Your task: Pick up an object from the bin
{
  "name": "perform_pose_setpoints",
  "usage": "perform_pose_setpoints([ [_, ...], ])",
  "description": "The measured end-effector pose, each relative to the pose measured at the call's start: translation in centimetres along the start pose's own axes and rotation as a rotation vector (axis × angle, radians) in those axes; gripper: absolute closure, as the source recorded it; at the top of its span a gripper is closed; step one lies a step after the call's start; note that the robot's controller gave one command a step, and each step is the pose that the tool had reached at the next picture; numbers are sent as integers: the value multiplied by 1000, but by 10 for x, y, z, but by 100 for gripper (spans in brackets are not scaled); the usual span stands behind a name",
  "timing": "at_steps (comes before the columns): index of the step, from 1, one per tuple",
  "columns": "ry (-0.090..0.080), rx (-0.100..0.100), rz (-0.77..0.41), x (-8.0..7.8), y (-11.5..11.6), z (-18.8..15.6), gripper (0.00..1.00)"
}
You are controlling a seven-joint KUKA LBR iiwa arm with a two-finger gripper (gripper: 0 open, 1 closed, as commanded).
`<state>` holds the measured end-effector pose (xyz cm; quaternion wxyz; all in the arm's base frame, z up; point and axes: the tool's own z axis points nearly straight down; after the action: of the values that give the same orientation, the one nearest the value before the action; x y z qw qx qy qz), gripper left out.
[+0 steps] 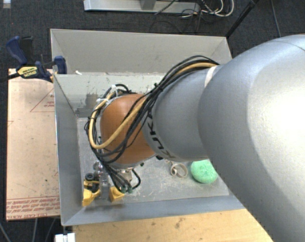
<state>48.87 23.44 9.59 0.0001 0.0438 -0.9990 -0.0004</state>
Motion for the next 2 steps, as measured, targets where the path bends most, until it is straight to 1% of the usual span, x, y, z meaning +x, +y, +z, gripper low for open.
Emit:
perform_pose_setpoints([
  [1, 4, 2, -6, 0, -4, -60, 100],
  [2, -15, -5, -9, -21, 0, -47, 100],
])
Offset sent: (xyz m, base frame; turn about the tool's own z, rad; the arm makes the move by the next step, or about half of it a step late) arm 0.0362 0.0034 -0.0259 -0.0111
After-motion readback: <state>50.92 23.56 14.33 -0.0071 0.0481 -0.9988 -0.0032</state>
